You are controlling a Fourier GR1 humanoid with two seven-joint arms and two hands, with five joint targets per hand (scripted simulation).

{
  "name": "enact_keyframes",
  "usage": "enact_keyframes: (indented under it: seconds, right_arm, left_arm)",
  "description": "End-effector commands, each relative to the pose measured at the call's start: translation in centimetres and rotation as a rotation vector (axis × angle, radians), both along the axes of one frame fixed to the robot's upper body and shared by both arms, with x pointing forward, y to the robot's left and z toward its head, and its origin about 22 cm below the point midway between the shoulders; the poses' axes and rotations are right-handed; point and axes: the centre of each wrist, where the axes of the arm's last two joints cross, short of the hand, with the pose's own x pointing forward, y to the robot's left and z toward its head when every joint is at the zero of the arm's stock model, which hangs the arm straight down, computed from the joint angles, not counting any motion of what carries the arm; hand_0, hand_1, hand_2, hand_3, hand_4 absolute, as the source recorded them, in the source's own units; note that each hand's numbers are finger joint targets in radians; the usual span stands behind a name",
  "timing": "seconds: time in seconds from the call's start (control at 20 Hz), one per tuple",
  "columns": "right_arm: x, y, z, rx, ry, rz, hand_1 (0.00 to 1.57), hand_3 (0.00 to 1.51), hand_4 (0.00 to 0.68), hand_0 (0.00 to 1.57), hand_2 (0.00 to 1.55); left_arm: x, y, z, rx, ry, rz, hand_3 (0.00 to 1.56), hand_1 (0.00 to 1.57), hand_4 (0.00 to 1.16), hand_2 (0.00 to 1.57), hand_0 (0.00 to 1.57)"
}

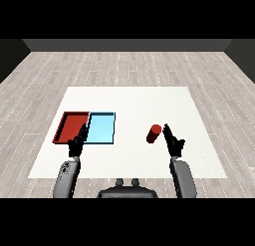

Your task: Pick the red can and put it in the red box

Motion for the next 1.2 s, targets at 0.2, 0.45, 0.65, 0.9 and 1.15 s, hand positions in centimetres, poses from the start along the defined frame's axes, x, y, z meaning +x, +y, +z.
enact_keyframes:
  seconds: [0.2, 0.45, 0.65, 0.9, 1.15]
  right_arm:
    - [-0.1, -6.8, 1.0, -0.058, -0.034, -0.034, 0.00, 0.00, 0.000, 0.00, 0.00]
    - [0.1, -7.0, 1.9, 0.103, -0.307, 0.041, 0.00, 0.00, 0.000, 0.00, 0.00]
    - [1.1, -6.9, 0.9, 0.110, -0.308, 0.080, 0.00, 0.00, 0.000, 0.00, 0.00]
    - [0.3, -8.1, 0.3, 0.096, -0.306, 0.063, 0.00, 0.00, 0.000, 0.00, 0.00]
    - [2.4, -7.0, -0.3, 0.095, -0.317, 0.048, 0.00, 0.00, 0.000, 0.00, 0.00]
  left_arm:
    - [0.2, 0.0, 0.2, -0.024, -0.025, 0.033, 0.00, 0.00, 0.00, 0.00, 0.00]
    - [-0.4, -0.7, 2.1, -0.096, -0.421, 0.018, 0.00, 0.00, 0.00, 0.00, 0.00]
    - [0.3, -0.6, 2.5, -0.115, -0.431, 0.012, 0.00, 0.00, 0.00, 0.00, 0.00]
    - [1.2, -0.1, -0.5, -0.139, -0.413, 0.007, 0.00, 0.00, 0.00, 0.00, 0.00]
    - [1.2, 0.2, 1.6, -0.131, -0.438, -0.004, 0.00, 0.00, 0.00, 0.00, 0.00]
